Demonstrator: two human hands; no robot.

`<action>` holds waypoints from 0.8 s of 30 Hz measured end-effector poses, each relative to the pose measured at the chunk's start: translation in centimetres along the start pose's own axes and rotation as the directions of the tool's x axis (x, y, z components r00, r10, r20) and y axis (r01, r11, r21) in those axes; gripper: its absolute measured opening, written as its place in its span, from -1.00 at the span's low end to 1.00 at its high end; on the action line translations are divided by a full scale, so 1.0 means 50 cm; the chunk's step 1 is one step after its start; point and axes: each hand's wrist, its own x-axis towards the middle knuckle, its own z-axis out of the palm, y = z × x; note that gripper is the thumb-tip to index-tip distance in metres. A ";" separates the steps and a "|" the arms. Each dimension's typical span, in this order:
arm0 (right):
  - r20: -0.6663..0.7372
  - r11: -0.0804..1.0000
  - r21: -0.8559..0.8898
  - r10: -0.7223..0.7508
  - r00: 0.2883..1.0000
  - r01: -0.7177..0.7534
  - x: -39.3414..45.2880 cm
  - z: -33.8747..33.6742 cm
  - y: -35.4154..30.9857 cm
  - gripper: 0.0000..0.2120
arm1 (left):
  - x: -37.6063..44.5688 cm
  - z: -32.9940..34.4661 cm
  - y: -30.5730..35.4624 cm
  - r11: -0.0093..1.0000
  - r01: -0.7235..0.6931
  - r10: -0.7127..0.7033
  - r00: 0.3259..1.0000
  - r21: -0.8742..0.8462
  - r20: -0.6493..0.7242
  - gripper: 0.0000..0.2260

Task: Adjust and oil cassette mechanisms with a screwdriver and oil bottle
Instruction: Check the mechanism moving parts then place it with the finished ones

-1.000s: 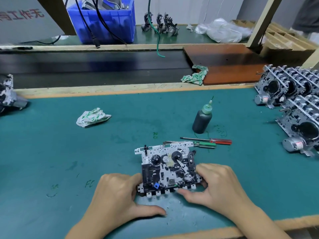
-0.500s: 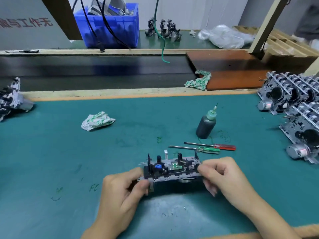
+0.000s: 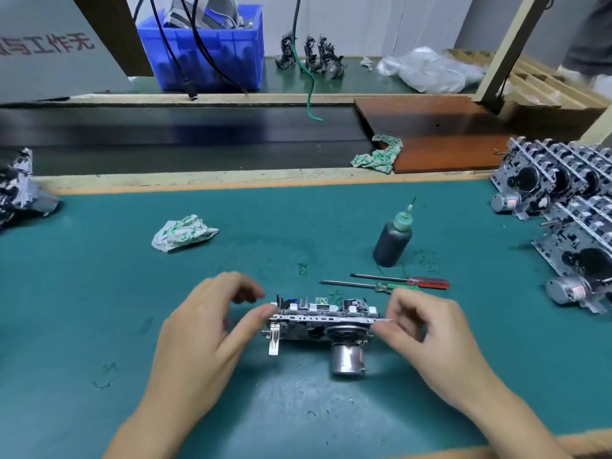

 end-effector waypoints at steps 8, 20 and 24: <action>0.121 0.957 0.258 -0.166 0.979 0.131 0.024 0.032 -0.010 -0.74 | 0.036 0.043 0.074 0.945 -0.183 0.227 0.964 -0.270 0.142 -0.86; 0.113 0.934 0.353 -0.095 0.989 0.049 0.025 0.040 -0.003 -0.71 | 0.031 0.059 0.066 0.917 -0.306 0.320 0.947 -0.255 0.014 -0.87; 0.103 0.932 0.355 -0.114 0.988 0.070 0.023 0.042 0.000 -0.69 | 0.027 0.061 0.067 0.921 -0.304 0.311 0.950 -0.242 -0.010 -0.86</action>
